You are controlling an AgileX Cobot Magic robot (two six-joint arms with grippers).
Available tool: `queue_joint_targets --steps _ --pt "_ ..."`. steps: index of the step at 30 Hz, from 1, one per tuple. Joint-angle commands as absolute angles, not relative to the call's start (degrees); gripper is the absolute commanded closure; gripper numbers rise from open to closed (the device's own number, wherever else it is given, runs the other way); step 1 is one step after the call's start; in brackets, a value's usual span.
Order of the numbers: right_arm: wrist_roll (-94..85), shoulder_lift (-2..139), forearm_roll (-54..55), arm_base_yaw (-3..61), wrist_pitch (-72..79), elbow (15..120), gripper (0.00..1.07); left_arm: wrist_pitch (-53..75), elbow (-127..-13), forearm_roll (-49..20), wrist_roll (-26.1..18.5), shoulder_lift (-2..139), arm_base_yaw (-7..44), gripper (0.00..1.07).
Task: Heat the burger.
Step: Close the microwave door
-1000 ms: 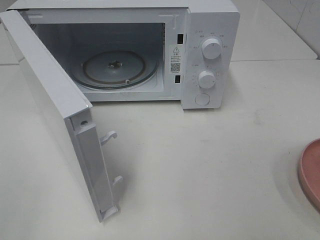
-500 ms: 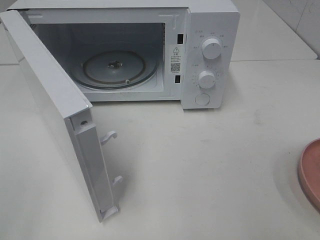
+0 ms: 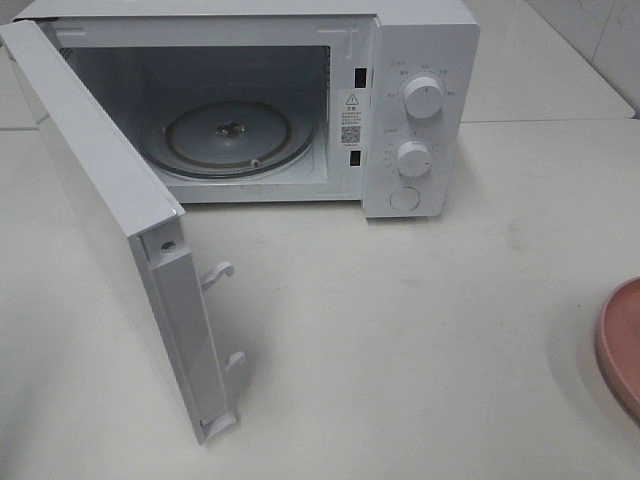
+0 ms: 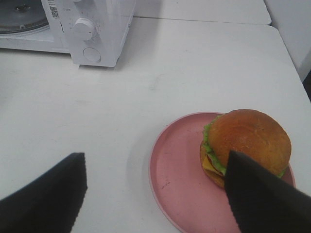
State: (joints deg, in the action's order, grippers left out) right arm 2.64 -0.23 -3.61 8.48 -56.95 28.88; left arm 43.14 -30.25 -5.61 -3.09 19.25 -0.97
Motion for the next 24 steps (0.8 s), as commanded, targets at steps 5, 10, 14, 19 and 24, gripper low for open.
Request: queue_joint_targets --steps 5,10,14,19,24 --pt "1.9 -2.0 -3.5 8.0 -57.0 28.8 0.31 34.1 -28.0 -5.5 -3.3 24.5 -1.0 1.07" --pt "1.9 -2.0 -3.5 8.0 -57.0 28.8 0.31 22.5 -24.4 -6.5 -6.8 27.5 -0.6 1.07" --pt "2.0 -2.0 -3.5 8.0 -57.0 28.8 0.31 13.3 -21.1 -8.6 -9.5 29.8 -0.6 1.07" --pt "2.0 -2.0 -3.5 8.0 -57.0 28.8 0.31 2.0 -16.8 -9.1 -10.5 33.5 -0.6 1.07" --pt "2.0 -2.0 -3.5 8.0 -57.0 28.8 0.31 -7.8 -13.6 -8.6 -10.5 36.4 -0.6 1.07"
